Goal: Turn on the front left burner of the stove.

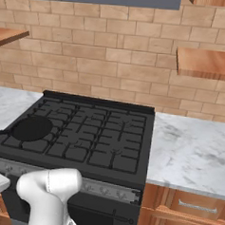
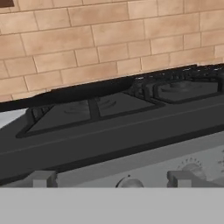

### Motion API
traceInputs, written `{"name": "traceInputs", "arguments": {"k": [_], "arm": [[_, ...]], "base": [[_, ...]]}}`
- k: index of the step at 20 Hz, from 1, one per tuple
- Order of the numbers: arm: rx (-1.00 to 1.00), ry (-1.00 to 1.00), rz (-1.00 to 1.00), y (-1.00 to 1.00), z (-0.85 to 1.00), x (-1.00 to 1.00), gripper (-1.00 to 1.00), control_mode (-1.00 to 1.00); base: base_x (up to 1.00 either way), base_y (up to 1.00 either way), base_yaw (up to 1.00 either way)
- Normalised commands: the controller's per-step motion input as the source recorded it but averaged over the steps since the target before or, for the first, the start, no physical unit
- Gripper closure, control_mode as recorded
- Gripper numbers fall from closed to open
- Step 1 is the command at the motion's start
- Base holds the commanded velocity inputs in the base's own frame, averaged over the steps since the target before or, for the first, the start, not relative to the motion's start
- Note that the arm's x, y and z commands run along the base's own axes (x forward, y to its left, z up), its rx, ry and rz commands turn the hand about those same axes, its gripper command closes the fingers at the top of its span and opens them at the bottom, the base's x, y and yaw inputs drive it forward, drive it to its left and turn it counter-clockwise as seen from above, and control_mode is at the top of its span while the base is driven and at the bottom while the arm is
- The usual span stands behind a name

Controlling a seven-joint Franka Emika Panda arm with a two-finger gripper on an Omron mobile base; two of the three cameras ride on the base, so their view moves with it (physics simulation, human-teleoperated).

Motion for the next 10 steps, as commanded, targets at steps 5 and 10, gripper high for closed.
{"name": "traceInputs", "arguments": {"k": [5, 10], "arm": [[-0.01, 0.0, 0.0, 0.38, -0.12, 0.06, -1.0, -1.0], [-0.07, 0.0, 0.0, 0.28, -0.23, 0.08, -1.0, -1.0]], "base": [[0.0, 0.0, 0.0], [0.0, 0.0, 0.0]]}}
